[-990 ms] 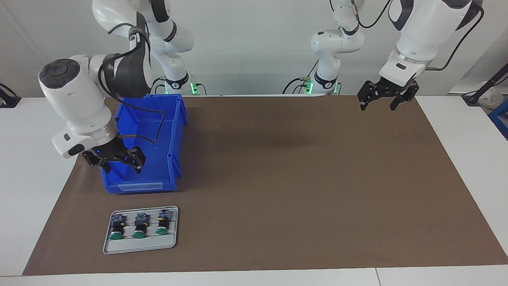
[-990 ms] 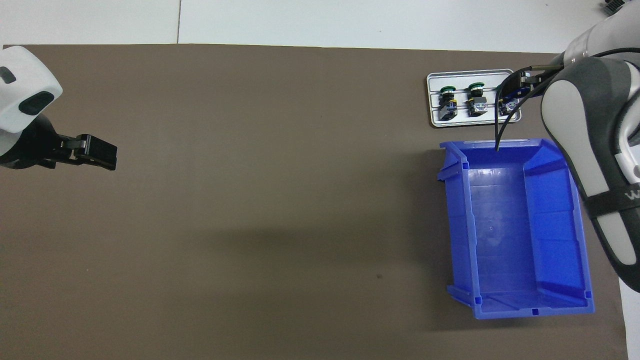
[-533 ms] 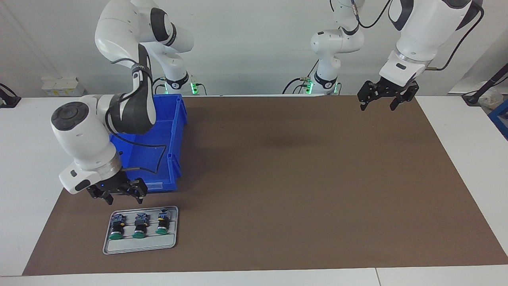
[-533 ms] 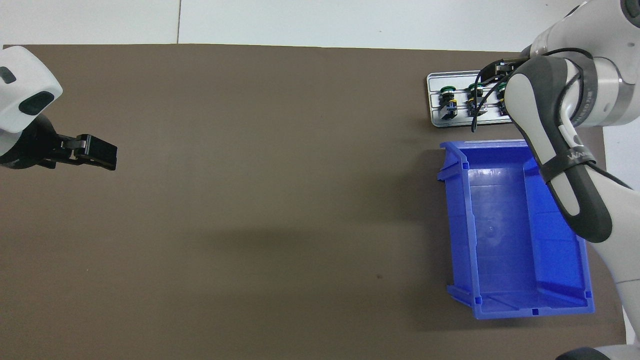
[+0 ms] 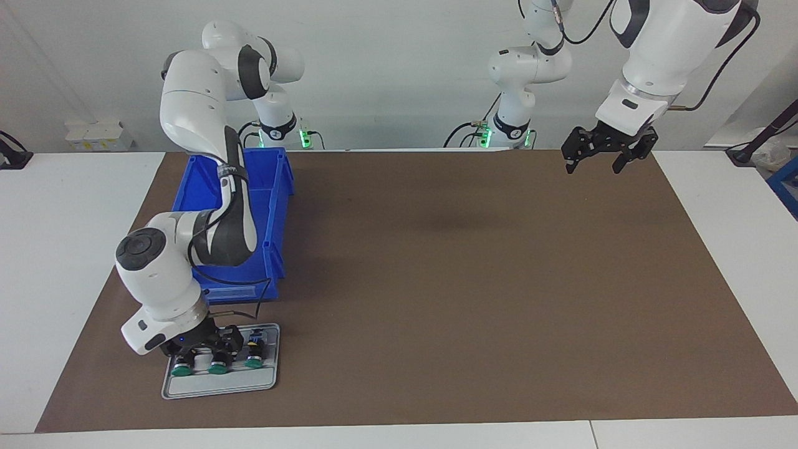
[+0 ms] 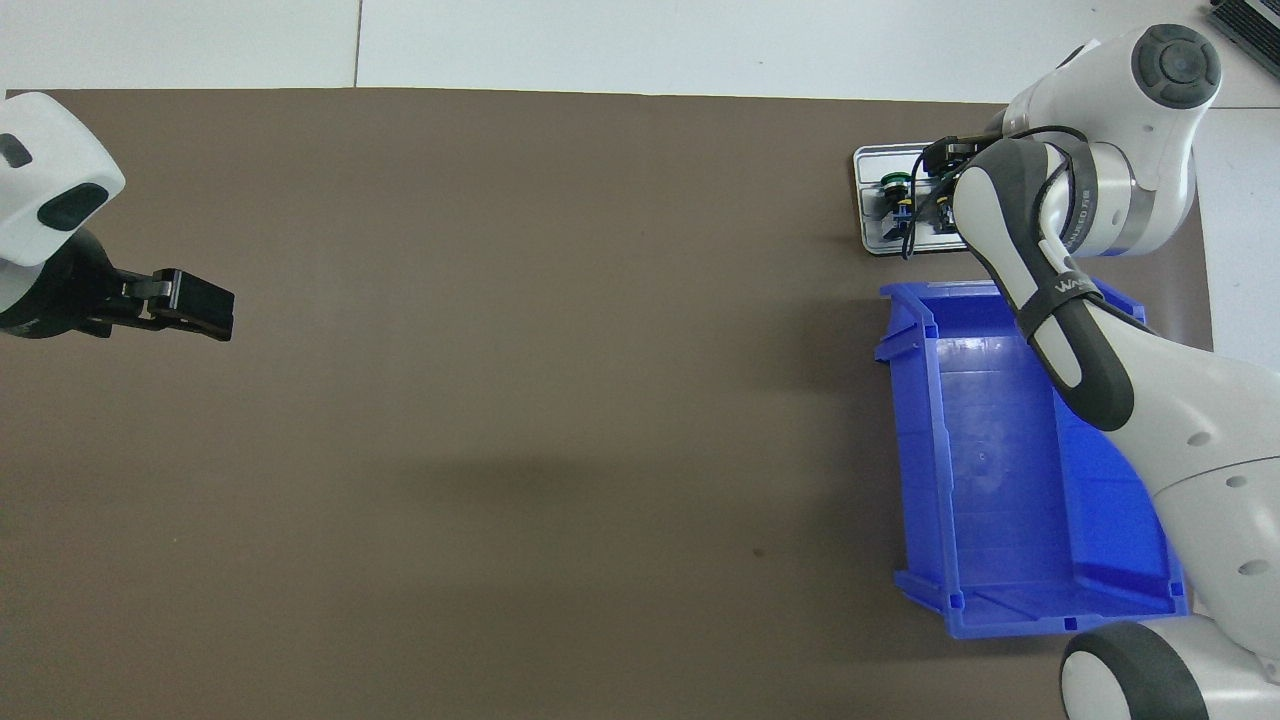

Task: Place and press button with both arms
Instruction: 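Grasp the middle green-capped button with the right gripper and lift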

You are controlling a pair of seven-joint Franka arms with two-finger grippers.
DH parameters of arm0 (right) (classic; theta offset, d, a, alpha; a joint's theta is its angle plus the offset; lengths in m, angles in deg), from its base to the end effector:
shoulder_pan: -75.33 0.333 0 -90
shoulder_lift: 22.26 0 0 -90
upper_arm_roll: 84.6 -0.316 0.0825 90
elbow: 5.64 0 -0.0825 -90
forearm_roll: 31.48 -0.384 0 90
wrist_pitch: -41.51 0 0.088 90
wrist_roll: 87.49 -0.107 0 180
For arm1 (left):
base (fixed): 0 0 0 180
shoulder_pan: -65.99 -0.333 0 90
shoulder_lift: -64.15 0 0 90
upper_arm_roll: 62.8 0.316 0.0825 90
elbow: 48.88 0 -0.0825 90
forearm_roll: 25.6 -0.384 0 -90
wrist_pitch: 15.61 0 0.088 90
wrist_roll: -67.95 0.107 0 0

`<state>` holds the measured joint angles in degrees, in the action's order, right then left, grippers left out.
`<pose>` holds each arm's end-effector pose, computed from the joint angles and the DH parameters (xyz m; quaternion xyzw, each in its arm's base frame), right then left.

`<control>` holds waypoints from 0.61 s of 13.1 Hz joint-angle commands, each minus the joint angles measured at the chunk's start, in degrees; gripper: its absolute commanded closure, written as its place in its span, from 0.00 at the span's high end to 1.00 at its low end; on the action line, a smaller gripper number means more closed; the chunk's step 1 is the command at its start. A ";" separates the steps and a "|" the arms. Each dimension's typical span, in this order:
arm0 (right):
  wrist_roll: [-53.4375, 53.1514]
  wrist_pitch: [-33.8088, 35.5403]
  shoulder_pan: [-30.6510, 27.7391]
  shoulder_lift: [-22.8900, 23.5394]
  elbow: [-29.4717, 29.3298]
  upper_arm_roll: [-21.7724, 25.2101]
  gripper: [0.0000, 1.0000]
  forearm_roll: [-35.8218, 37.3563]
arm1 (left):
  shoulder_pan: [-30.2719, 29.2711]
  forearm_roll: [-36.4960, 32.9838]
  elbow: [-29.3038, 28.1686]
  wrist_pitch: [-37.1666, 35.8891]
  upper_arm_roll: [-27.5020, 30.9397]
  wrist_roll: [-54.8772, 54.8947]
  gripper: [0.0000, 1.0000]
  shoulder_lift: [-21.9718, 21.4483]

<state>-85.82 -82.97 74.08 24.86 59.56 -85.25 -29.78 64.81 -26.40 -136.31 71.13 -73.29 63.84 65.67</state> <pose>0.7827 -0.0122 0.3320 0.9942 0.0141 0.1057 0.0112 0.5501 -0.0871 0.6262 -0.9988 0.0451 0.0184 0.0068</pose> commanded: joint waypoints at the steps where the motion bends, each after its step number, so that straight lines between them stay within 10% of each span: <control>1: 1.67 -1.47 -1.30 0.96 -0.43 -1.28 0.91 -0.64 | -0.75 -0.42 -2.03 -0.08 -0.32 0.15 1.00 -1.87; 8: 1.93 -5.95 -1.66 -1.59 7.56 -1.37 0.86 -1.96 | -0.66 -0.42 -2.03 -0.08 -0.32 0.15 1.00 -1.87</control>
<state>-85.80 -86.68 73.44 25.29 63.18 -85.53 -30.27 64.81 -26.40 -136.31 71.13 -73.29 63.84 65.67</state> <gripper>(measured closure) 0.132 0.000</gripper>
